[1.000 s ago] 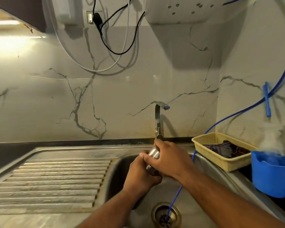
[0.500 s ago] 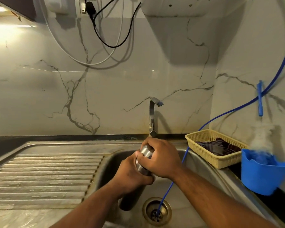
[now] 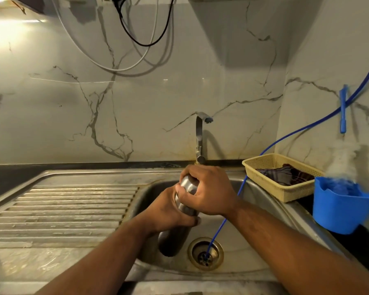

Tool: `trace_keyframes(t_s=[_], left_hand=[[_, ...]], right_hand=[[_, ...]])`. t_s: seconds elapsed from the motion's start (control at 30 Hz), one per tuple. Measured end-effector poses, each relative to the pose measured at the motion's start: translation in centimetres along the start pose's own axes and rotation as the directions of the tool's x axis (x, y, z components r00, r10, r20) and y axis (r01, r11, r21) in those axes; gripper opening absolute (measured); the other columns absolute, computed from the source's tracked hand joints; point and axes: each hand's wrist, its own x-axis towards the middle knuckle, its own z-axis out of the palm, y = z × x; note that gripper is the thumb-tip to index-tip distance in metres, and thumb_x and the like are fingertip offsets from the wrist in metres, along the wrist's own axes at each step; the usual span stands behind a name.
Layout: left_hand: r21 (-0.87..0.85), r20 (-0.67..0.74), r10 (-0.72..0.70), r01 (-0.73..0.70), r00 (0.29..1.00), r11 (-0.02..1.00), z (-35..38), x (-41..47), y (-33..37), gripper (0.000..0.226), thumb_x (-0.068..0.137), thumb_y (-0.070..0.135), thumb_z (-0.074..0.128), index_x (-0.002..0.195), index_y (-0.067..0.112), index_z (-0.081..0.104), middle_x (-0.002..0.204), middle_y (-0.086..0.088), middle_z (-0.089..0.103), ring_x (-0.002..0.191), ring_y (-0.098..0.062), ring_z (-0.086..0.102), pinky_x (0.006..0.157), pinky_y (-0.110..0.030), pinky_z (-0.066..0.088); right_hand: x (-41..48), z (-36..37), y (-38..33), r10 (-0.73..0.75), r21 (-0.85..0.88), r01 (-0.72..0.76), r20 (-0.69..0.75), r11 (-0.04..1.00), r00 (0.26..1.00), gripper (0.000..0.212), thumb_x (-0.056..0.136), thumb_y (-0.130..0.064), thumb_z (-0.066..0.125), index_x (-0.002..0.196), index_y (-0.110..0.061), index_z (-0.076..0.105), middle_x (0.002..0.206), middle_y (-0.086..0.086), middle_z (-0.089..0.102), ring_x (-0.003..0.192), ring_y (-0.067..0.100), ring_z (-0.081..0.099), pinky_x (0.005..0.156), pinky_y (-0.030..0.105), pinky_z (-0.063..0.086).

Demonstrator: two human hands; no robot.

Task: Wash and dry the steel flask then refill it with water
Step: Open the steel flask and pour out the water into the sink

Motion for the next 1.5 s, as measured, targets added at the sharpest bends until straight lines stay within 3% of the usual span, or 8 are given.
trace_keyframes(t_s=[0.23, 0.47, 0.6, 0.83, 0.97, 1.13, 1.37, 1.5], left_hand=[[0.007, 0.01, -0.059, 0.059, 0.998, 0.998, 1.0, -0.5, -0.6, 0.051, 0.069, 0.017, 0.091, 0.113, 0.02, 0.066, 0.102, 0.001, 0.074, 0.096, -0.012, 0.071, 0.088, -0.034, 0.06], [0.009, -0.345, -0.154, 0.167, 0.926, 0.986, 3.2, 1.2, -0.8, 0.067, 0.061, 0.023, 0.093, 0.118, 0.026, 0.059, 0.1, 0.011, 0.07, 0.087, -0.002, 0.069, 0.077, -0.02, 0.059], [0.001, -0.354, -0.149, 0.16, 0.923, 0.987, 2.5, 1.2, -1.3, 0.067, 0.059, 0.025, 0.093, 0.117, 0.027, 0.06, 0.099, 0.011, 0.071, 0.086, -0.002, 0.069, 0.077, -0.023, 0.059], [0.05, -0.286, -0.112, 0.131, 0.952, 0.99, 1.0, 0.9, -2.3, 0.071, 0.059, 0.026, 0.092, 0.122, 0.028, 0.06, 0.1, 0.012, 0.07, 0.089, -0.003, 0.068, 0.075, -0.02, 0.056], [0.109, -0.269, -0.105, 0.139, 0.957, 0.984, 1.5, 1.0, -2.3, 0.071, 0.062, 0.023, 0.093, 0.121, 0.033, 0.055, 0.104, 0.014, 0.065, 0.096, -0.005, 0.063, 0.081, -0.02, 0.053], [0.184, -0.206, -0.125, 0.163, 0.971, 0.969, 2.0, 1.0, -2.7, 0.072, 0.065, 0.022, 0.093, 0.115, 0.041, 0.046, 0.098, 0.022, 0.058, 0.09, 0.005, 0.057, 0.064, -0.006, 0.043], [0.256, -0.188, -0.128, 0.175, 0.974, 0.951, 2.3, 1.6, -3.7, 0.076, 0.058, 0.029, 0.095, 0.123, 0.034, 0.056, 0.105, 0.015, 0.068, 0.098, -0.003, 0.064, 0.079, -0.016, 0.049], [0.266, -0.171, -0.151, 0.193, 0.974, 0.945, 2.7, 1.5, -3.5, 0.071, 0.062, 0.026, 0.094, 0.119, 0.036, 0.052, 0.104, 0.017, 0.062, 0.095, -0.002, 0.06, 0.076, -0.011, 0.046]], right_hand=[[0.9, -1.3, 0.0, 0.106, 0.02, -0.122, 0.368, 0.992, 0.924, 0.016, 0.088, -0.05, 0.062, 0.094, -0.035, 0.063, 0.084, -0.014, 0.064, 0.075, 0.007, 0.061, 0.063, 0.029, 0.05], [4.5, -1.7, -1.9, 0.624, -0.55, -0.381, 0.364, 0.743, 0.691, 0.09, 0.073, -0.099, 0.03, 0.105, -0.022, 0.065, 0.101, 0.0, 0.067, 0.088, 0.02, 0.063, 0.074, 0.035, 0.052], [5.8, -1.8, -2.0, 0.549, -0.44, -0.359, 0.456, 0.823, 0.7, 0.056, 0.087, -0.079, 0.05, 0.083, -0.025, 0.061, 0.082, -0.005, 0.064, 0.076, 0.016, 0.064, 0.061, 0.028, 0.045], [4.2, -4.5, -0.1, 0.141, 0.081, -0.287, 0.726, 0.954, 0.673, 0.053, 0.089, -0.03, 0.077, 0.135, -0.046, 0.056, 0.122, -0.026, 0.057, 0.114, -0.001, 0.057, 0.093, 0.018, 0.05], [1.7, -2.8, 0.5, 0.454, -0.079, -0.471, 0.444, 0.878, 0.772, 0.062, 0.083, -0.074, 0.062, 0.136, -0.043, 0.055, 0.128, -0.008, 0.056, 0.114, 0.011, 0.058, 0.091, 0.028, 0.051], [0.2, -1.5, 0.9, 0.47, -0.267, -0.396, 0.332, 0.879, 0.818, 0.065, 0.08, -0.086, 0.049, 0.076, -0.024, 0.065, 0.07, -0.005, 0.065, 0.066, 0.012, 0.061, 0.057, 0.027, 0.043], [-0.4, -3.2, 1.6, 0.326, 0.031, -0.415, 0.566, 0.909, 0.757, 0.057, 0.085, -0.038, 0.073, 0.136, -0.049, 0.051, 0.122, -0.014, 0.051, 0.106, 0.002, 0.054, 0.087, 0.024, 0.05], [-0.3, -2.5, 0.7, 0.47, -0.151, -0.452, 0.43, 0.879, 0.771, 0.066, 0.083, -0.078, 0.057, 0.138, -0.042, 0.049, 0.122, -0.012, 0.052, 0.109, 0.011, 0.057, 0.09, 0.036, 0.054]])
